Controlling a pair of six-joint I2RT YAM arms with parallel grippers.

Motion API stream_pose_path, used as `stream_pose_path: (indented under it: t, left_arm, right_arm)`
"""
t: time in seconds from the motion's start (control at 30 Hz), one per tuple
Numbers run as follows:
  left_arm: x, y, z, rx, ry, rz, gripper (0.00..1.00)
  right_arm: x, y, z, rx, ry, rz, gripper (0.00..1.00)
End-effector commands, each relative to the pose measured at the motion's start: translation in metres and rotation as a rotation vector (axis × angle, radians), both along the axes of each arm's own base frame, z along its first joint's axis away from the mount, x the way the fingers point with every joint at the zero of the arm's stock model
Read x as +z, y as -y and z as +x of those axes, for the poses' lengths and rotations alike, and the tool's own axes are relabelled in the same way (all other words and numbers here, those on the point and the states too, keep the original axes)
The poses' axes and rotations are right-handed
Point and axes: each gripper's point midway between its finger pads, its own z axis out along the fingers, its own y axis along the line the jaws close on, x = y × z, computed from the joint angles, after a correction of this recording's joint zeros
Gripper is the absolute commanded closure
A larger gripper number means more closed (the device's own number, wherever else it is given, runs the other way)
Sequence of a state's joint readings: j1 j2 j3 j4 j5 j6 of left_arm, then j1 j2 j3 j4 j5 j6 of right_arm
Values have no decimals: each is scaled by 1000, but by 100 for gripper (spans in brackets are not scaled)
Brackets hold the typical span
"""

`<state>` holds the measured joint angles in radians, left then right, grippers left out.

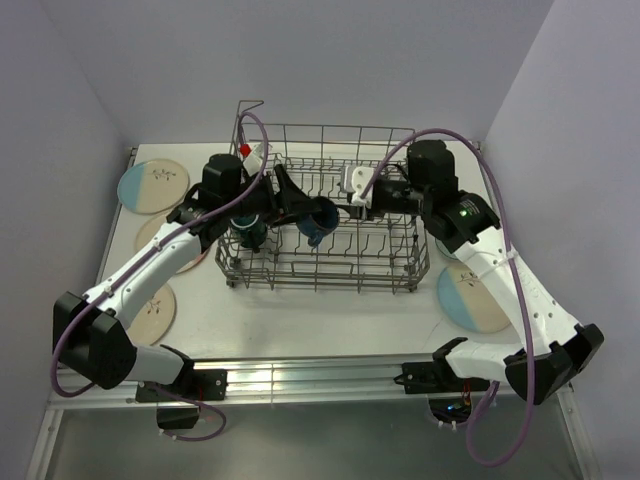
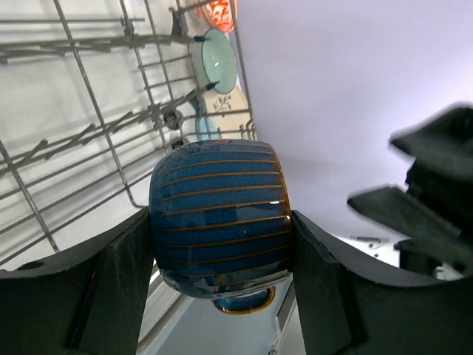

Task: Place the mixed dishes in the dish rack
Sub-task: Pass the cup from the right arm to the left, then pass the cup from the left arm to the right

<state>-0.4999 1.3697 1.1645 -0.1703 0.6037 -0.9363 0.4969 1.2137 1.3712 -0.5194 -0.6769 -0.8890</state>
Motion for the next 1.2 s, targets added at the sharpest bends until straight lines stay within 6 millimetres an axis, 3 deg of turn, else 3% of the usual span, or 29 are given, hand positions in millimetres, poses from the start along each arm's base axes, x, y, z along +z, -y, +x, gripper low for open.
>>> stream_pose_path:
  t: [0.0,0.03,0.07,0.13,0.23,0.47,0.7,1.17]
  left_arm:
    - [43,2,10,29,45,-55,91]
    - [42,2,11,36,34,-48,91]
    - [44,3,15,45,26,-43,91]
    - [39,2,15,54,-14,-22,91]
    - [39,1,18,71,-36,-10,91]
    - [38,-1,17,89,-73,5,91]
    - [38,-2,12,88,-82,-6,91]
    - [36,-3,5,75,-94,-25,91]
  right_arm:
    - [22,3,-31,167,135,-55,50]
    - [6,7,-43,215,95,-108,50]
    - [6,7,-47,290,199,-162,50]
    - [-16,11,-65,390,189,-249,50]
    - [-22,10,-68,446,295,-324,49]
    - [-25,-16,-77,530,488,-427,48]
    - [-49,-34,-75,589,524,-537,46]
    - [-65,-54,-49,565,569,-650,48]
